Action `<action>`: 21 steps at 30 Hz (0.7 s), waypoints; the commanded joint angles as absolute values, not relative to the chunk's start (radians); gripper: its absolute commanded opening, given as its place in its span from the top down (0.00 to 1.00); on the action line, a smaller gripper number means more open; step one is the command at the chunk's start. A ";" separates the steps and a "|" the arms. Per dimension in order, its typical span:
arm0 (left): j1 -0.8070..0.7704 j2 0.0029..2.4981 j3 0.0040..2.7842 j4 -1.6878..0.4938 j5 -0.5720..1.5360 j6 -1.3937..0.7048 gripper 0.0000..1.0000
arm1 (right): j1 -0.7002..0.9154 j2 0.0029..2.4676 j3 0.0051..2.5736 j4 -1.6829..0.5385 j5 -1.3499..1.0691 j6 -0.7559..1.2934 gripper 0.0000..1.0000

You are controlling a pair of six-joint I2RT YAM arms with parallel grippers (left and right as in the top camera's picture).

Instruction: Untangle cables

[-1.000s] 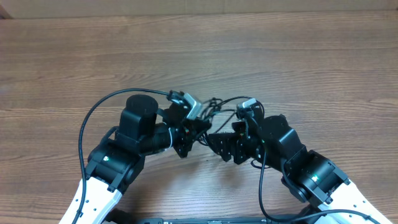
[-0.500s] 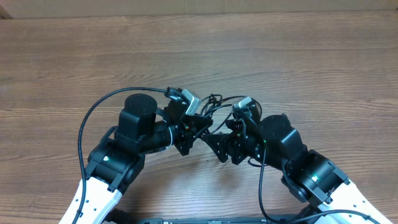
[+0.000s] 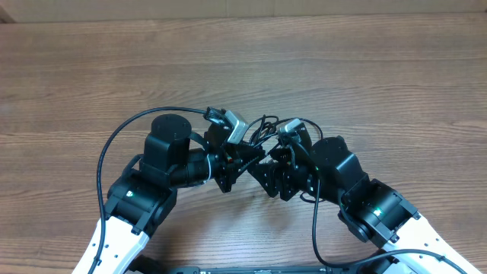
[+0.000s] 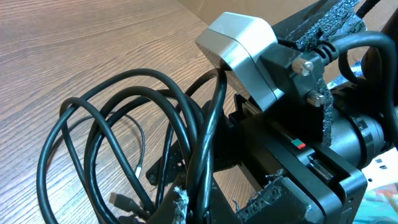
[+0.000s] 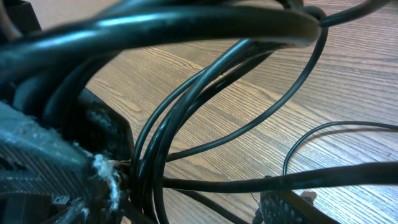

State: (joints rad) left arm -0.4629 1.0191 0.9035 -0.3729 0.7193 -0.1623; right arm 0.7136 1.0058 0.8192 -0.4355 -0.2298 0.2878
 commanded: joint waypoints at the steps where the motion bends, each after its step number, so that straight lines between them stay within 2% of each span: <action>1: -0.464 1.008 0.913 -0.364 0.779 -0.180 0.96 | 0.712 1.010 0.832 -0.408 -0.229 0.283 0.34; 5: -0.464 1.008 0.913 -0.371 0.810 -0.180 0.96 | 0.712 1.010 0.832 -0.353 -0.230 0.284 0.37; 8: -0.465 1.008 0.913 -0.369 0.846 -0.180 0.96 | 0.712 1.010 0.832 -0.325 -0.230 0.283 0.48; 11: -0.465 1.008 0.913 -0.369 0.867 -0.180 0.96 | 0.712 1.010 0.832 -0.321 -0.229 0.283 0.70; 15: -0.465 1.008 0.913 -0.369 0.866 -0.180 0.95 | 0.712 1.010 0.832 -0.324 -0.229 0.283 0.94; 17: -0.464 1.008 0.913 -0.369 0.865 -0.180 0.82 | 0.712 1.010 0.832 -0.324 -0.229 0.283 0.96; 19: -0.464 1.008 0.913 -0.369 0.864 -0.180 0.79 | 0.712 1.010 0.832 -0.327 -0.229 0.283 0.96; 21: -0.464 1.008 0.913 -0.370 0.859 -0.180 0.67 | 0.711 1.010 0.832 -0.338 -0.225 0.283 0.96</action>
